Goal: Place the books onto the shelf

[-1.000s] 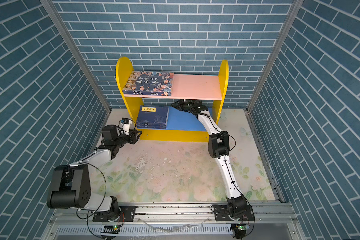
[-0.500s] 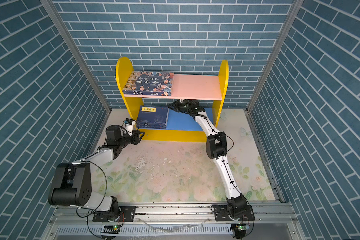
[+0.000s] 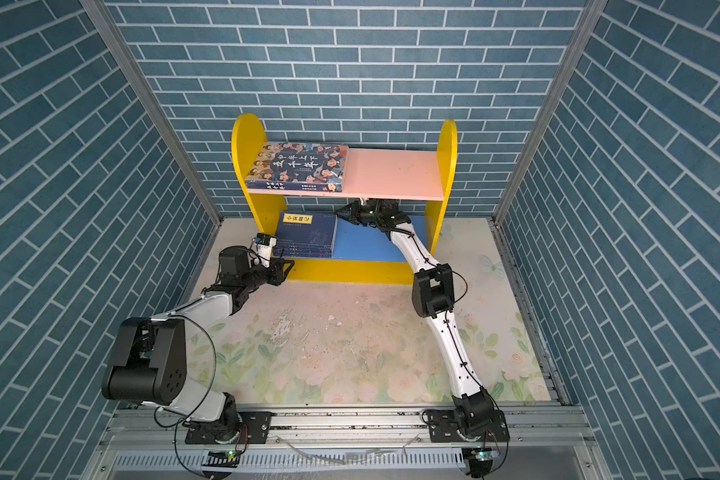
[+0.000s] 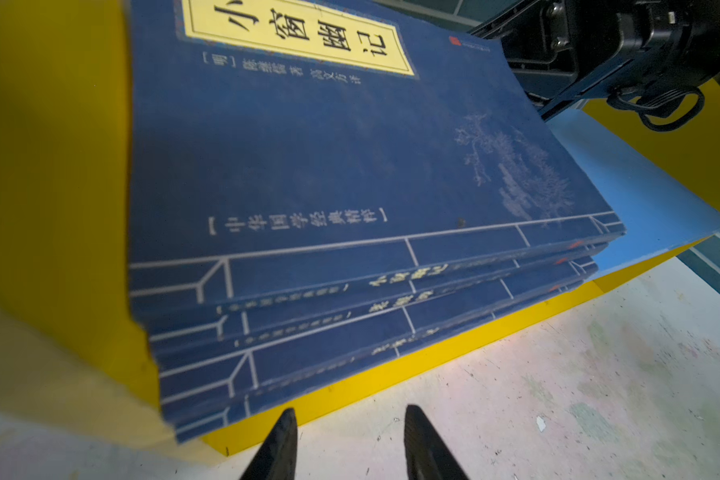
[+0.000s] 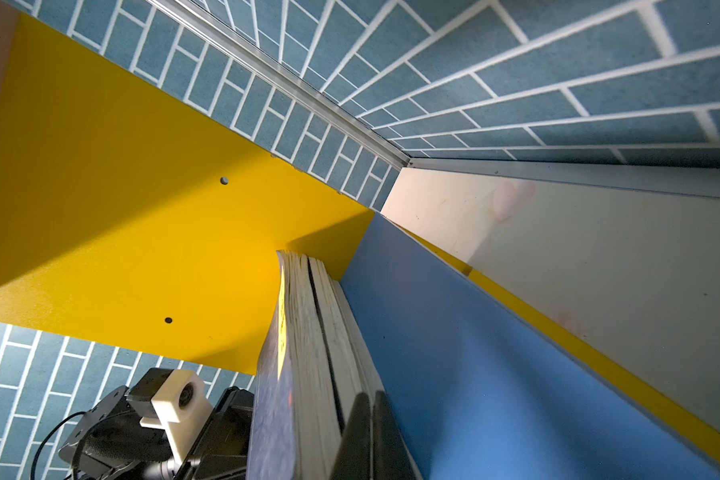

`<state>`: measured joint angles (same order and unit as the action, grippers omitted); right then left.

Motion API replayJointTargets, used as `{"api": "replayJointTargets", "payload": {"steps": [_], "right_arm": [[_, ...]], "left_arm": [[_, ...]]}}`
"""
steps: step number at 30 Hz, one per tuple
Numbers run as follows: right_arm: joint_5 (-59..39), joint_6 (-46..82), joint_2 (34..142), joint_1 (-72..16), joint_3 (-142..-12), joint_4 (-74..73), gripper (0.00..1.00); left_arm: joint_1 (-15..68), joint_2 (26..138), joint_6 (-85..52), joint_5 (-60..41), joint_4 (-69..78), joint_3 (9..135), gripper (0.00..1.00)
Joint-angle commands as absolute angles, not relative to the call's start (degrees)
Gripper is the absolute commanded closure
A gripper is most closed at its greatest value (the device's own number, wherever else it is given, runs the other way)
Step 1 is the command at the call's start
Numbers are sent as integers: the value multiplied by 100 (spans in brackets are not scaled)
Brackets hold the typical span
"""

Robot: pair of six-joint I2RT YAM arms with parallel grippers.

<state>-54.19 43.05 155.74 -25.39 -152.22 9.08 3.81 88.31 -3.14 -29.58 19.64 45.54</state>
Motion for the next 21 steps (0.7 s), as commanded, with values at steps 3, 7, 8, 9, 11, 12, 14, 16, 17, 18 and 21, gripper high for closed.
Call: {"api": "replayJointTargets", "payload": {"steps": [3, 7, 8, 9, 11, 12, 14, 16, 17, 18, 21], "right_arm": [[-5672, 3864, 15599, -2566, -15360, 1084, 94], [-5675, 3730, 15499, -2554, -15240, 1145, 95], [-5634, 3690, 15479, -2557, -15236, 1171, 95], [-5552, 3653, 15449, -2541, -15232, 1206, 94], [-5424, 3613, 15422, -2516, -15236, 1186, 94], [-5350, 3621, 15407, -2493, -15232, 1142, 94], [-5292, 3659, 15422, -2462, -15236, 1030, 93], [-5287, 3745, 15465, -2435, -15272, 887, 93], [-5319, 3789, 15499, -2434, -15307, 825, 93], [-5342, 3812, 15540, -2435, -15363, 797, 93], [-5413, 3902, 15596, -2434, -15417, 665, 93]], "left_arm": [[413, 8947, -343, -2822, 1965, 4694, 57], [413, 8893, -296, -2813, 1891, 4719, 57], [413, 8863, -269, -2806, 1843, 4721, 57], [415, 8823, -220, -2809, 1787, 4722, 57], [413, 8734, -129, -2804, 1716, 4701, 57], [413, 8678, -91, -2795, 1679, 4689, 57], [413, 8606, -53, -2770, 1606, 4670, 57], [413, 8557, -48, -2739, 1582, 4679, 57], [413, 8551, -53, -2717, 1574, 4695, 57], [414, 8556, -44, -2713, 1554, 4714, 57], [417, 8643, -35, -2673, 1478, 4812, 57]]}}
